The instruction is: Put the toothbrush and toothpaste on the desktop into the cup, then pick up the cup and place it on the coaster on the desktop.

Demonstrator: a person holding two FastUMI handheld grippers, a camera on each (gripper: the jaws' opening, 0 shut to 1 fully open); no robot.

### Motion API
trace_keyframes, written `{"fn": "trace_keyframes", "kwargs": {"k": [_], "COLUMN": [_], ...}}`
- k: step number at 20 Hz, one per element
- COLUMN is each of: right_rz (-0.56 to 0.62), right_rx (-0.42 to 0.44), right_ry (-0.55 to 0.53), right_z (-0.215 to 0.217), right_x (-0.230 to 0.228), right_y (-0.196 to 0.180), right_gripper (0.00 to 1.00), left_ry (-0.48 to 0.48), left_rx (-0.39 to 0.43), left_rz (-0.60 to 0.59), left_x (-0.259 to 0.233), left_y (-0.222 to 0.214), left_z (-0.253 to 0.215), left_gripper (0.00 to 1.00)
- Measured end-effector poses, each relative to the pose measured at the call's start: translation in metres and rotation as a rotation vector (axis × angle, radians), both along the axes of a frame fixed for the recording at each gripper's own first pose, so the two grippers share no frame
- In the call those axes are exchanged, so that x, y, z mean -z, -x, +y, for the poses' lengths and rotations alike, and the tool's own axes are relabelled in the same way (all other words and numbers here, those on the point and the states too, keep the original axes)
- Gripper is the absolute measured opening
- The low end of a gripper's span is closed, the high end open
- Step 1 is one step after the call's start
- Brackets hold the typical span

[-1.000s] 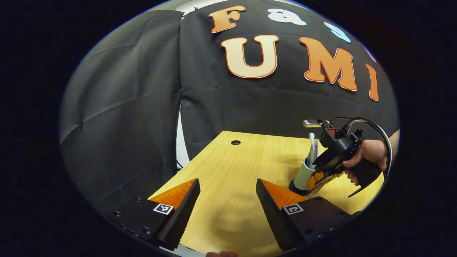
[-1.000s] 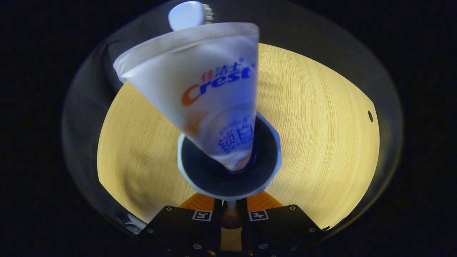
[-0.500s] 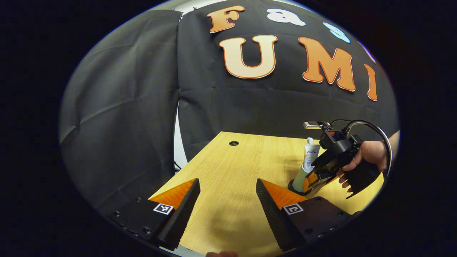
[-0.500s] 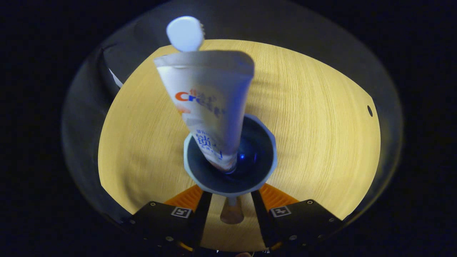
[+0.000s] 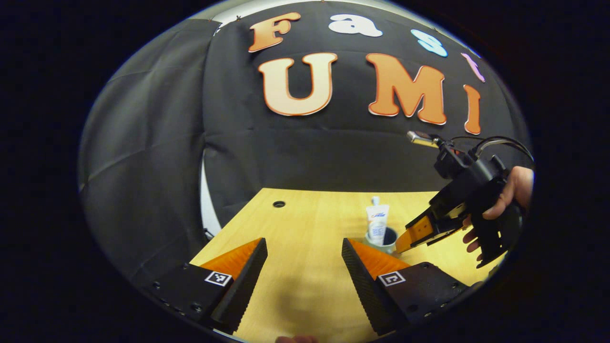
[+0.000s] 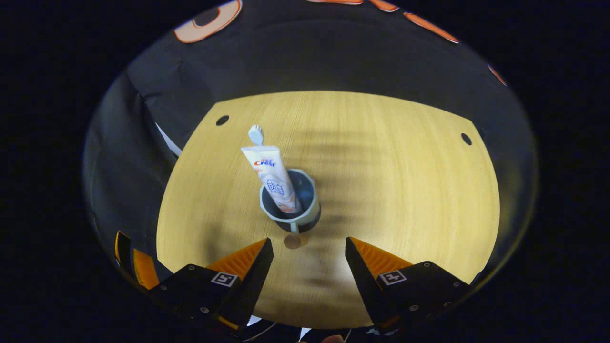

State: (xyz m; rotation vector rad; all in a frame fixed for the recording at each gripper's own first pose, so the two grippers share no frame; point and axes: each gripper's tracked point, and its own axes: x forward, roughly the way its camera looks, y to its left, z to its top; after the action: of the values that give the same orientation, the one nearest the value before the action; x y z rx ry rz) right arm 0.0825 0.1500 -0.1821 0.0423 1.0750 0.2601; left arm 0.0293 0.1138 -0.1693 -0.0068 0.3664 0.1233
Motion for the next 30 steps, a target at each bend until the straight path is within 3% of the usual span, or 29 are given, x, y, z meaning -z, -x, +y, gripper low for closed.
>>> {"fn": "trace_keyframes", "kwargs": {"k": [5, 9, 15, 20, 30], "right_rz": [-0.266, -0.471, -0.787, -0.798, -0.801], "right_rx": [0.133, 0.224, 0.243, 0.265, 0.247], "right_ry": [-0.010, 0.011, 0.017, 0.007, 0.001], "right_z": [-0.076, -0.138, -0.169, -0.168, -0.159], "right_x": [-0.067, -0.108, -0.156, -0.145, -0.147], "right_y": [-0.009, -0.004, 0.010, 0.038, 0.041], "right_gripper": [0.93, 0.93, 0.92, 0.93, 0.92], "left_ry": [0.019, 0.027, 0.026, 0.022, 0.013], "left_rx": [0.124, 0.164, 0.189, 0.189, 0.149], "left_rz": [-0.069, -0.130, -0.191, -0.207, -0.206], "left_x": [-0.040, -0.077, -0.117, -0.124, -0.135], "left_y": [-0.029, -0.044, -0.040, -0.026, -0.012], "left_z": [-0.058, -0.091, -0.134, -0.154, -0.158], "left_gripper": [0.95, 0.95, 0.95, 0.95, 0.95]}}
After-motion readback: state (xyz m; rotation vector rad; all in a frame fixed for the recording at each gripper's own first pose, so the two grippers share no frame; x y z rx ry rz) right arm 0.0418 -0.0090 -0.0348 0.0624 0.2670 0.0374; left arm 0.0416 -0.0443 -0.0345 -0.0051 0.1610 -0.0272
